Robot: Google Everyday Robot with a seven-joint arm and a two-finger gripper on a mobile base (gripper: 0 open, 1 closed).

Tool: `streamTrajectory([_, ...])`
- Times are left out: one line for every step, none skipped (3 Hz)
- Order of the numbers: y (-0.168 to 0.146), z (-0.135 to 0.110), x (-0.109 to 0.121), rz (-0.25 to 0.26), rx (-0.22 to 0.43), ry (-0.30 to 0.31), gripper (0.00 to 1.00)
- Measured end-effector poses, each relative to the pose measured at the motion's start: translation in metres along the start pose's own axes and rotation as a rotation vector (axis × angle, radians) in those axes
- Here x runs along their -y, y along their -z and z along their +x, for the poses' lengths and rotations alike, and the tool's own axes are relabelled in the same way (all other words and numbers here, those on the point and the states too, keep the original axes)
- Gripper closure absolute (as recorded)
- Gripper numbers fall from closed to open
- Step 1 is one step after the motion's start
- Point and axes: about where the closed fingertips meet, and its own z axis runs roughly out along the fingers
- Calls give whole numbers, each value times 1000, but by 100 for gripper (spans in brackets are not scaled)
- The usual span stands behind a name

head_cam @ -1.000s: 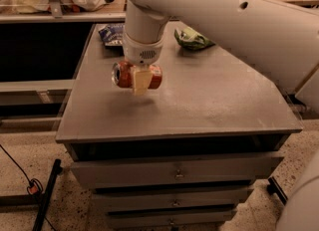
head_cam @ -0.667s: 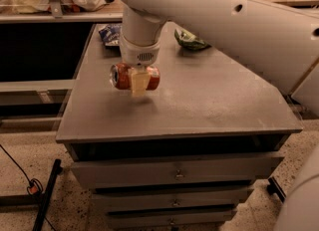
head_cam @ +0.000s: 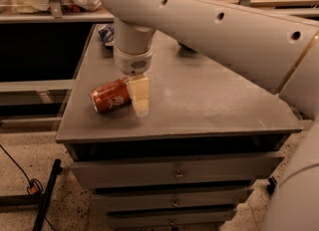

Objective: Knock coke can over

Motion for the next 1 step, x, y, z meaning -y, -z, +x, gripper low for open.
streamTrajectory([0,0,0,0,0,0,0])
